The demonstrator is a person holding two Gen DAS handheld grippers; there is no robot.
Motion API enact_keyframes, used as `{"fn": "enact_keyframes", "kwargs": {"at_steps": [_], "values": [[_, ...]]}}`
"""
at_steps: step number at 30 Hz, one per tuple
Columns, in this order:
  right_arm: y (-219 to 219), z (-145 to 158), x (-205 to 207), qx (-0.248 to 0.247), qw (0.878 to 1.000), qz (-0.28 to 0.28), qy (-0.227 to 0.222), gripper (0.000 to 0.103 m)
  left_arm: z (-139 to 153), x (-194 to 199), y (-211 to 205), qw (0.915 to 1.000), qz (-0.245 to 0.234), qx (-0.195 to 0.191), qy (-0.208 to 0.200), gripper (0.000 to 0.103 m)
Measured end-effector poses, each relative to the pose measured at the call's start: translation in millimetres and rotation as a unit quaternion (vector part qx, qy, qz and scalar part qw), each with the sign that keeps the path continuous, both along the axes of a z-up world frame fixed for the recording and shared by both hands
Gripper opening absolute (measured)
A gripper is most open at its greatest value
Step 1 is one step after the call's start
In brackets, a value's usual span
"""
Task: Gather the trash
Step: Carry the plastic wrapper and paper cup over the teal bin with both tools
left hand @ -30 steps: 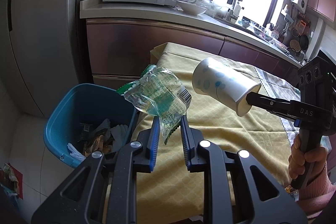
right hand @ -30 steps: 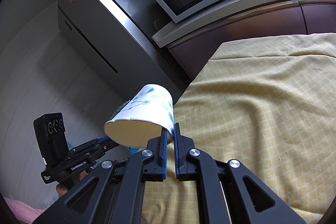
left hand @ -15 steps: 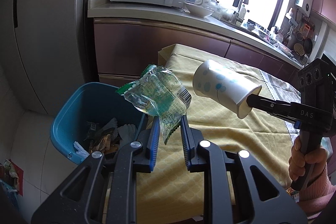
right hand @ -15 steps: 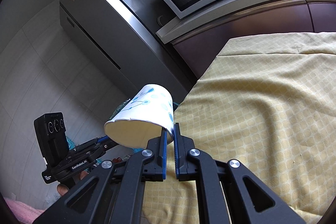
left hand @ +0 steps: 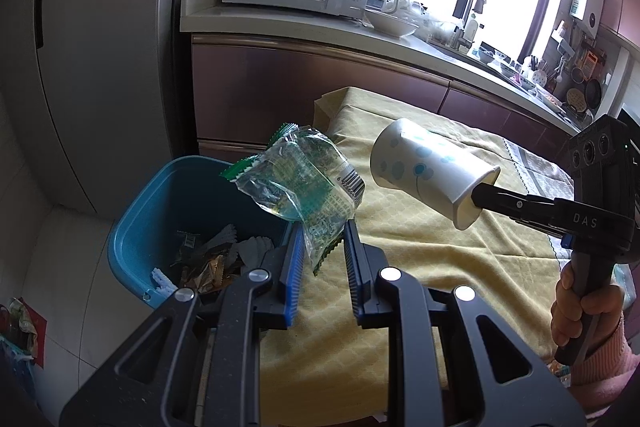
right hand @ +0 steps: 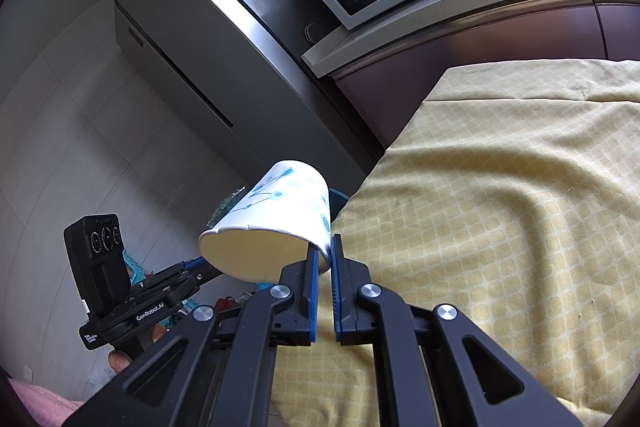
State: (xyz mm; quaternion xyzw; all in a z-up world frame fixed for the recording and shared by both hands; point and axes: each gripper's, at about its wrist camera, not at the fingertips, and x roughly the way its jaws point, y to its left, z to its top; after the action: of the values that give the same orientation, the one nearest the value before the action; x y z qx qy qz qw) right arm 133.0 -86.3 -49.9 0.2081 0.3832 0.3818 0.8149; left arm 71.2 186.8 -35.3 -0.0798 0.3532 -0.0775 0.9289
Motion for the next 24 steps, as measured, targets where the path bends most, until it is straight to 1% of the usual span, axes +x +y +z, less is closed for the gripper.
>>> {"fn": "enact_keyframes", "kwargs": {"at_steps": [24], "values": [[23, -1, 9, -0.008, 1.000, 0.020, 0.003, 0.005, -1, -5, 21, 0.9996, 0.028, -0.003, 0.000, 0.020]]}}
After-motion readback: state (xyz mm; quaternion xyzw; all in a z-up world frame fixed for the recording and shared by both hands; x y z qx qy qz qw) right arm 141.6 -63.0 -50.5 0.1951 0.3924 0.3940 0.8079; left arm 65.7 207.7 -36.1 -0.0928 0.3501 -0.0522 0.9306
